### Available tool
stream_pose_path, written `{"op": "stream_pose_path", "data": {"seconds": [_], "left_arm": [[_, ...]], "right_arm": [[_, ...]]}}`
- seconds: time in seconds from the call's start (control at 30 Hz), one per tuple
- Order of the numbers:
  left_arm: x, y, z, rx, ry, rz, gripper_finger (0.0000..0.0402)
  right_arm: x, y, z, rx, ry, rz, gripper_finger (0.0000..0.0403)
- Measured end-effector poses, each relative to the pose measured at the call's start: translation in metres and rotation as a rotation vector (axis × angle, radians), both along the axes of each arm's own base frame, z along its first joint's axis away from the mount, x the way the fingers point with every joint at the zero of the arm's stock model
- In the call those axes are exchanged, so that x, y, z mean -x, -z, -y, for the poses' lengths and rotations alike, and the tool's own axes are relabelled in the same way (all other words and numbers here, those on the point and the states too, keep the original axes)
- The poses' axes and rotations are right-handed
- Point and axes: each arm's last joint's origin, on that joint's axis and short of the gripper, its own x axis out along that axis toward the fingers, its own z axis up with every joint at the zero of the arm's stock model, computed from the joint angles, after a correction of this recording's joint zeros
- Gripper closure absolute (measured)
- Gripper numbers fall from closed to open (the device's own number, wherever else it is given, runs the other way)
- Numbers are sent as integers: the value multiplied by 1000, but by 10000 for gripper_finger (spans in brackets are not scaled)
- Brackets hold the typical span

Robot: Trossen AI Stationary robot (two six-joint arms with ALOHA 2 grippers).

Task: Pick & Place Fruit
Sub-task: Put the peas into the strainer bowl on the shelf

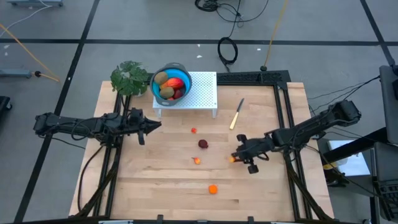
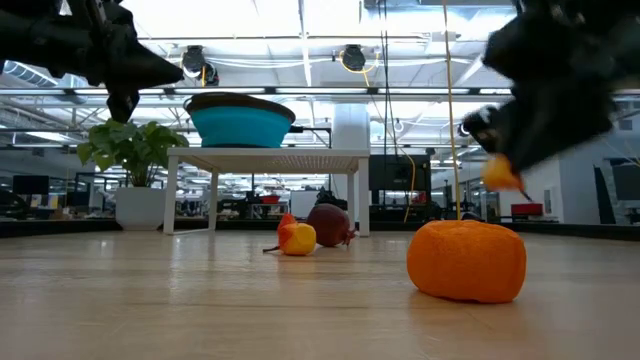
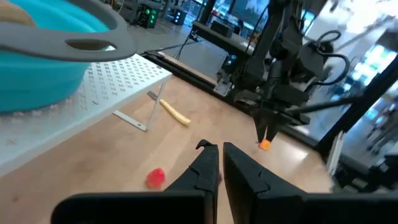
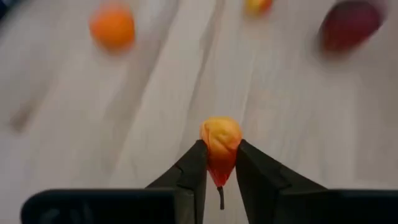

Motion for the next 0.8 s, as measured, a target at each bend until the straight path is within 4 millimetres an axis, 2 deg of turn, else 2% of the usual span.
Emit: {"op": "stream_pose_path", "data": {"seconds": [0.43, 0.6, 0.8], "left_arm": [[-1, -16, 3, 248, 84, 199, 380], [-1, -19, 4, 384, 133, 228, 380], [-3, -27, 10, 476, 193, 309, 380]], "right_arm": [[-12, -75, 28, -134, 121, 646, 341], [-12, -94, 31, 30, 67, 880, 341], [-12, -101, 34, 276, 80, 987, 341]]}}
